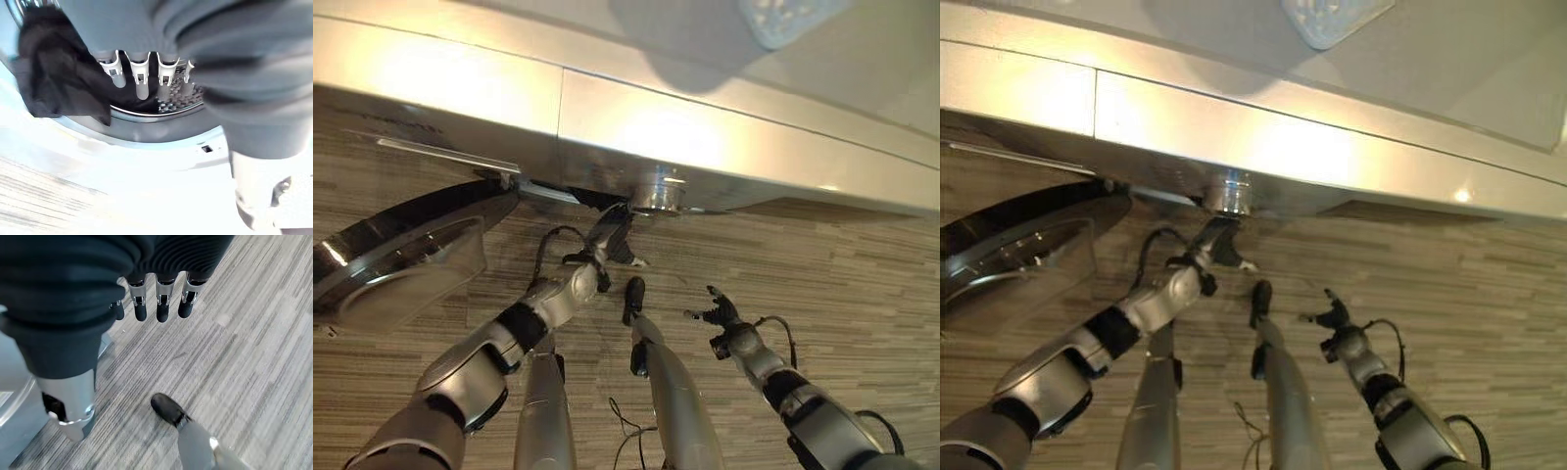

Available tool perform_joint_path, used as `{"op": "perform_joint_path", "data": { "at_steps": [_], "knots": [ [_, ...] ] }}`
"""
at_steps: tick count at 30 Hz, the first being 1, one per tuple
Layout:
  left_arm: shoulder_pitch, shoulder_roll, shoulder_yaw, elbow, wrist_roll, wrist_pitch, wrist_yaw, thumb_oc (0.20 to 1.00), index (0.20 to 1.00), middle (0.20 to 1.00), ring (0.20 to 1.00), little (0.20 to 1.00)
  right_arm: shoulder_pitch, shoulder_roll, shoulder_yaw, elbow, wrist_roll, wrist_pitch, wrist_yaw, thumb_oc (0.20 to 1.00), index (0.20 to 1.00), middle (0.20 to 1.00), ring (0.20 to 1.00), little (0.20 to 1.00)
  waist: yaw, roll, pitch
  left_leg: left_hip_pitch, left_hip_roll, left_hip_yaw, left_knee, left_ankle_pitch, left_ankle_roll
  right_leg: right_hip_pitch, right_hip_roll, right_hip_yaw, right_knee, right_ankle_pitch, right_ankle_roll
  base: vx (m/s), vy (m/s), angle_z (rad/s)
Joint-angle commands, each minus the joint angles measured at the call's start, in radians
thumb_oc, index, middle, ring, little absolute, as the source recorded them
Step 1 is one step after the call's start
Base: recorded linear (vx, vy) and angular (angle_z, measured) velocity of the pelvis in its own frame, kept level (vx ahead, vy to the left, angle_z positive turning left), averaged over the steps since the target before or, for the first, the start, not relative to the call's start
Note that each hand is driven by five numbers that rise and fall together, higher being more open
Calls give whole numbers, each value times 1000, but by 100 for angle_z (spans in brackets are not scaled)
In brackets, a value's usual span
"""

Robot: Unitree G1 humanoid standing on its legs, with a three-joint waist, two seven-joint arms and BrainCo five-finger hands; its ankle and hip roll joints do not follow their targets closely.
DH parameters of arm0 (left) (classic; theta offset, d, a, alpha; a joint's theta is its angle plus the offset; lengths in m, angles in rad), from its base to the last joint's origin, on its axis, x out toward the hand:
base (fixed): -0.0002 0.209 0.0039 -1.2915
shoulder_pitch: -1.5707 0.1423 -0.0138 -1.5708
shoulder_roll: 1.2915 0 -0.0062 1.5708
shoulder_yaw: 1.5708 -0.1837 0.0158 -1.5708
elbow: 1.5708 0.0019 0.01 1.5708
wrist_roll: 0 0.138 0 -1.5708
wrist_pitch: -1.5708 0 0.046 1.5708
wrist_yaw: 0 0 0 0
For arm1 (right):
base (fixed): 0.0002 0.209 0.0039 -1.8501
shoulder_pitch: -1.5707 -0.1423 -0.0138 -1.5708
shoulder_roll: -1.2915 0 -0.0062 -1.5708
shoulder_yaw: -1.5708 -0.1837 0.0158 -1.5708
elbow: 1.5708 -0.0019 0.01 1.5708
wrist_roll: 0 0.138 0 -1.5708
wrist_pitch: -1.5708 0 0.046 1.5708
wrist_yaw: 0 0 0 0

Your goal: Grab the laundry basket,head to the washer,open it,put in the laundry and shut it.

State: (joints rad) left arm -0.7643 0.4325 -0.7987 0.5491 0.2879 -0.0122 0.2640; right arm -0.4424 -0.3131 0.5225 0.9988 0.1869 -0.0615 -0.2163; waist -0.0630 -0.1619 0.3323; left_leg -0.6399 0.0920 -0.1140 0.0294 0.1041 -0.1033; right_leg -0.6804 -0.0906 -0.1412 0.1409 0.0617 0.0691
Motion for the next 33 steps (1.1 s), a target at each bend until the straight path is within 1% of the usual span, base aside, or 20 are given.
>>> {"op": "perform_joint_path", "data": {
  "at_steps": [1, 4, 5, 6, 7, 10, 13, 14, 17, 18, 19, 20, 25, 26, 27, 28, 29, 30, 31, 33],
  "knots": [
    [56, 4, 89, -88, 37, -25, -28, 1000, 1000, 1000, 1000, 1000, 122, -30, -27, -31, -67, 30, 25, 1000, 1000, 1000, 1000, 1000, -5, -8, -5, 73, 13, -4, 91, -149, 29, 190, -21, -9, -129, 3, 64, 39, 60, -3],
    [118, 15, 105, -87, 53, -17, -41, 1000, 1000, 1000, 1000, 1000, 170, -28, -44, -28, -92, 41, 39, 1000, 1000, 1000, 1000, 1000, -1, 0, -22, 125, 8, -1, 74, -148, 33, 233, -29, -13, -130, 1, 66, 54, 65, -3],
    [181, 31, 132, -76, 63, -13, -52, 1000, 1000, 1000, 1000, 1000, 212, -31, -70, -25, -107, 52, 55, 1000, 1000, 1000, 1000, 1000, 11, 17, -33, 189, 6, 5, 66, -157, 35, 289, -32, -18, -123, -10, 67, 38, 60, 1],
    [181, 32, 132, -76, 63, -13, -52, 1000, 1000, 1000, 1000, 1000, 212, -31, -69, -25, -107, 52, 55, 1000, 1000, 1000, 1000, 1000, 10, 16, -33, 189, 5, 5, 65, -156, 35, 289, -33, -18, -124, -10, 67, 130, 123, 1],
    [250, 35, 160, -56, 44, -12, -69, 1000, 1000, 1000, 1000, 1000, 235, -37, -97, -16, -116, 60, 71, 1000, 1000, 1000, 1000, 1000, 22, 38, -55, 260, 5, 9, 49, -168, 36, 348, -33, -22, -119, -27, 66, 114, 97, 2],
    [333, 41, 207, -39, 16, -13, -83, 1000, 1000, 1000, 1000, 1000, 261, -48, -134, 1, -122, 68, 83, 1000, 1000, 1000, 1000, 1000, 23, 51, -81, 326, 2, 13, 27, -165, 41, 405, -38, -19, -123, -34, 68, 104, 93, 3],
    [495, 38, 310, 41, -36, -21, -73, 1000, 1000, 1000, 1000, 1000, 324, -64, -236, 51, -106, 70, 94, 1000, 1000, 1000, 1000, 1000, 30, 84, -132, 436, -1, 18, -2, -174, 53, 491, -39, -15, -122, -53, 68, 99, 71, 5],
    [495, 38, 310, 41, -36, -22, -73, 1000, 1000, 1000, 1000, 1000, 324, -64, -236, 50, -106, 70, 94, 1000, 1000, 1000, 1000, 1000, 29, 83, -132, 436, -3, 17, -6, -168, 54, 491, -41, -15, -125, -50, 69, 102, 94, -4],
    [583, -42, 439, 209, -196, -38, -49, 1000, 1000, 1000, 1000, 1000, 375, -22, -390, 145, 40, 51, 82, 1000, 1000, 1000, 1000, 1000, 25, 105, -180, 518, -1, 33, -45, -168, 62, 547, -44, -1, -140, -54, 71, 70, 57, -9],
    [582, -43, 439, 210, -196, -39, -49, 1000, 1000, 1000, 1000, 1000, 374, -22, -390, 145, 40, 51, 82, 1000, 1000, 1000, 1000, 1000, 25, 105, -181, 516, -2, 32, -47, -164, 63, 545, -45, -1, -142, -52, 71, 65, 39, -10],
    [593, -74, 468, 291, -237, -45, -47, 1000, 1000, 1000, 1000, 1000, 381, -9, -435, 178, 84, 42, 78, 1000, 1000, 1000, 1000, 1000, 23, 109, -197, 541, -2, 38, -61, -163, 64, 562, -44, 4, -149, -53, 72, 133, 78, -8],
    [610, -127, 510, 467, -259, -41, -33, 1000, 1000, 1000, 1000, 1000, 382, 2, -508, 232, 163, 22, 69, 1000, 1000, 1000, 1000, 1000, 17, 118, -248, 601, -5, 57, -100, -162, 65, 599, -44, 19, -171, -55, 78, 176, 90, -10],
    [627, -162, 573, 640, -293, -34, -32, 1000, 1000, 1000, 1000, 1000, 342, -36, -572, 213, 225, -1, 34, 1000, 1000, 1000, 1000, 1000, 13, 127, -291, 638, -11, 69, -117, -170, 62, 641, -50, 28, -196, -55, 85, 57, 35, -26],
    [636, -164, 589, 668, -296, -33, -39, 1000, 1000, 1000, 1000, 1000, 333, -66, -607, 195, 246, -10, 21, 1000, 1000, 1000, 1000, 1000, 11, 128, -303, 641, -14, 73, -117, -174, 61, 651, -52, 25, -209, -52, 88, 47, 16, -2],
    [666, -153, 617, 673, -299, -29, -44, 1000, 1000, 1000, 1000, 1000, 320, -144, -641, 34, 235, 1, -10, 1000, 1000, 1000, 1000, 1000, 6, 126, -313, 649, -12, 79, -117, -179, 57, 658, -54, 25, -215, -49, 91, 36, 23, 2],
    [675, -158, 662, 692, -308, -17, -54, 1000, 1000, 1000, 1000, 1000, 386, -122, -639, -402, 102, -6, -72, 1000, 1000, 1000, 1000, 1000, -3, 130, -324, 652, -12, 91, -117, -179, 57, 660, -55, 31, -220, -43, 91, 22, 33, 0],
    [677, -165, 686, 717, -320, -14, -59, 1000, 1000, 1000, 1000, 1000, 452, -94, -688, -467, 89, -19, -84, 1000, 1000, 1000, 1000, 1000, -16, 135, -330, 650, -17, 90, -117, -177, 60, 656, -57, 34, -222, -41, 92, 10, 38, -12],
    [683, -175, 699, 729, -331, -20, -62, 1000, 1000, 1000, 1000, 1000, 493, -75, -736, -457, 93, -34, -108, 1000, 1000, 1000, 1000, 1000, -23, 139, -337, 649, -20, 88, -117, -179, 61, 656, -56, 36, -223, -42, 91, 7, 23, -16],
    [683, -175, 697, 729, -331, -21, -62, 1000, 1000, 1000, 1000, 1000, 496, -74, -737, -459, 92, -34, -109, 1000, 1000, 1000, 1000, 1000, -22, 139, -338, 649, -20, 88, -117, -180, 61, 656, -56, 36, -223, -42, 91, 20, 21, -14],
    [702, -189, 697, 727, -313, -29, -52, 1000, 1000, 1000, 1000, 1000, 485, -73, -819, -473, 71, -82, -217, 1000, 1000, 1000, 1000, 1000, -26, 147, -351, 641, -25, 79, -117, -179, 65, 656, -59, 32, -224, -43, 90, 2, 8, 2]
  ]
}}
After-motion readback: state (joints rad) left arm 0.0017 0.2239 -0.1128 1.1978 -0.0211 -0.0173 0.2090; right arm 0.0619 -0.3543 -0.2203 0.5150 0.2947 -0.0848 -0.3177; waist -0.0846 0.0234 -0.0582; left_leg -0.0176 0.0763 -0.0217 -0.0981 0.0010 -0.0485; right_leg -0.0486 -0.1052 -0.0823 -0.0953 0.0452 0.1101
